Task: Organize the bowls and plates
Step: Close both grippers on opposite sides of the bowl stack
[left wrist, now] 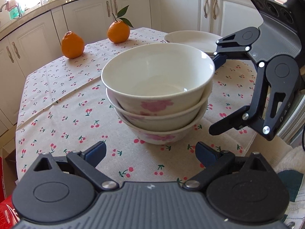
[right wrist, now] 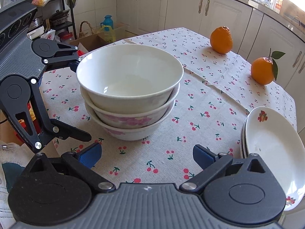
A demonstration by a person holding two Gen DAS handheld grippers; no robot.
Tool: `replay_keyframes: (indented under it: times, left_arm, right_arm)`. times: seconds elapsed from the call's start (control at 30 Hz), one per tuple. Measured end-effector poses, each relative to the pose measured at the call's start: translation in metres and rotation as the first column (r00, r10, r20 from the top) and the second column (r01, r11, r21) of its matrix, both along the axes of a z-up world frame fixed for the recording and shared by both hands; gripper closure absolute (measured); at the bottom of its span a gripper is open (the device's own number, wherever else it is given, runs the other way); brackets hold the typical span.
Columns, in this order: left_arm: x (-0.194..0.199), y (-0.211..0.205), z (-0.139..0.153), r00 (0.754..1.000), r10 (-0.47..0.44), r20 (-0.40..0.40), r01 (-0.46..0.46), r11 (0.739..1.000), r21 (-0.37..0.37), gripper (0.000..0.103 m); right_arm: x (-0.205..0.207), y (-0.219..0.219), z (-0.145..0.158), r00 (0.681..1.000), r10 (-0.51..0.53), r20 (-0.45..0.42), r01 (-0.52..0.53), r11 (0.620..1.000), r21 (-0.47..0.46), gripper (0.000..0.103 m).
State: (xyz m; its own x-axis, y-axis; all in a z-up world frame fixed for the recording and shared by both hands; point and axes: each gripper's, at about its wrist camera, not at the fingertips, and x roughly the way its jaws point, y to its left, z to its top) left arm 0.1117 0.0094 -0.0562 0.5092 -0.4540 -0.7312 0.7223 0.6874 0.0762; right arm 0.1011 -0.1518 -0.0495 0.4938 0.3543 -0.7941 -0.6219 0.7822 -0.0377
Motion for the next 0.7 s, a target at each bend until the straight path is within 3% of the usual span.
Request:
replay_keyframes:
  times: [0.4,0.7]
  left_arm:
    - [0.022,0.008,-0.003,0.996,-0.080,-0.038,0.079,0.997,-0.022,0.005]
    - [0.026,0.009,0.003,0.967,-0.253,-0.019,0.252,0.968,-0.012,0.010]
  right_arm:
    - [0.019,0.001,-0.006,0.998,0.048,-0.043,-0.046,0.998,0.033,0.000]
    - [0.028,0.012,0.002,0.983,0.177,-0.044,-0.177,0.984,0.004,0.002]
